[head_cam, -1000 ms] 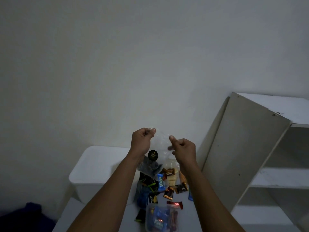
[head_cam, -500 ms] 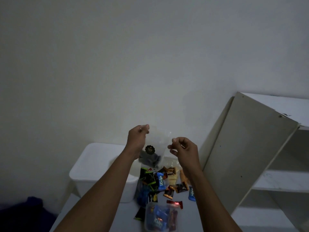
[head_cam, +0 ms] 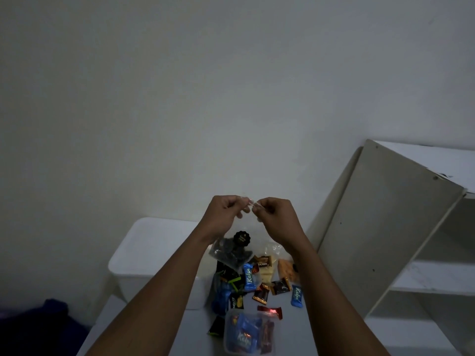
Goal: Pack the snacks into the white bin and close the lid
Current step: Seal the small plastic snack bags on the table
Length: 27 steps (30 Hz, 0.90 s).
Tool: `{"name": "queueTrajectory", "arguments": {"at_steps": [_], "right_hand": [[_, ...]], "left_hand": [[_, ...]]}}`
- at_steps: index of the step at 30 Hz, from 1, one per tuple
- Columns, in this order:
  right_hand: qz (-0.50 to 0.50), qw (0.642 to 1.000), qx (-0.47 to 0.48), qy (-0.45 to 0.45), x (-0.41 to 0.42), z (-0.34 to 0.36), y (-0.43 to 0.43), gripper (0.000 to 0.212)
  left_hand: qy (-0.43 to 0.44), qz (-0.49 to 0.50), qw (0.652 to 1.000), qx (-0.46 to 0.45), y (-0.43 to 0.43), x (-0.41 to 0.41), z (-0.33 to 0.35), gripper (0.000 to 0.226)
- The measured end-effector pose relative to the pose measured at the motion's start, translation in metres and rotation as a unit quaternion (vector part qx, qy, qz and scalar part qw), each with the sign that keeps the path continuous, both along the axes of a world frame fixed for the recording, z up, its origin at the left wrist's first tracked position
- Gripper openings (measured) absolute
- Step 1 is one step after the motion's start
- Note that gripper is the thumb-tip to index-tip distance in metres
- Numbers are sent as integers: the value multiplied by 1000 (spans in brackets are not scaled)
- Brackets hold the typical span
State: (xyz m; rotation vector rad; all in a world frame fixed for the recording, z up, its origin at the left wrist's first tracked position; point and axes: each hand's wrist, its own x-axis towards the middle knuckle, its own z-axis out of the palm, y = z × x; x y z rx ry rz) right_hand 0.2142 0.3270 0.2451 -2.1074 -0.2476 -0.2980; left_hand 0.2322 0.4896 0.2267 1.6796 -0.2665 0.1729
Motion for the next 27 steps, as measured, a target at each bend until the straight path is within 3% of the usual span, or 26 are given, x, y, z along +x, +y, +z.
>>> {"name": "queueTrajectory", "arguments": {"at_steps": [4, 9, 18, 22, 27], "right_hand": [[-2, 1000, 14, 10, -3, 0, 3, 15], [-29, 998, -50, -25, 2, -2, 7, 19], [-28, 998, 39, 37, -8, -11, 12, 16], [-27, 998, 38, 50, -19, -35, 5, 28], [-114, 993, -23, 21, -27, -58, 4, 43]], "left_hand": [[21, 45, 994, -98, -3, -2, -1, 4], [-10, 11, 999, -43, -10, -8, -2, 14], [29, 105, 988, -107, -11, -1, -13, 7], [40, 134, 983, -116, -6, 2, -21, 11], [86, 158, 976, -123, -15, 1, -38, 15]]}}
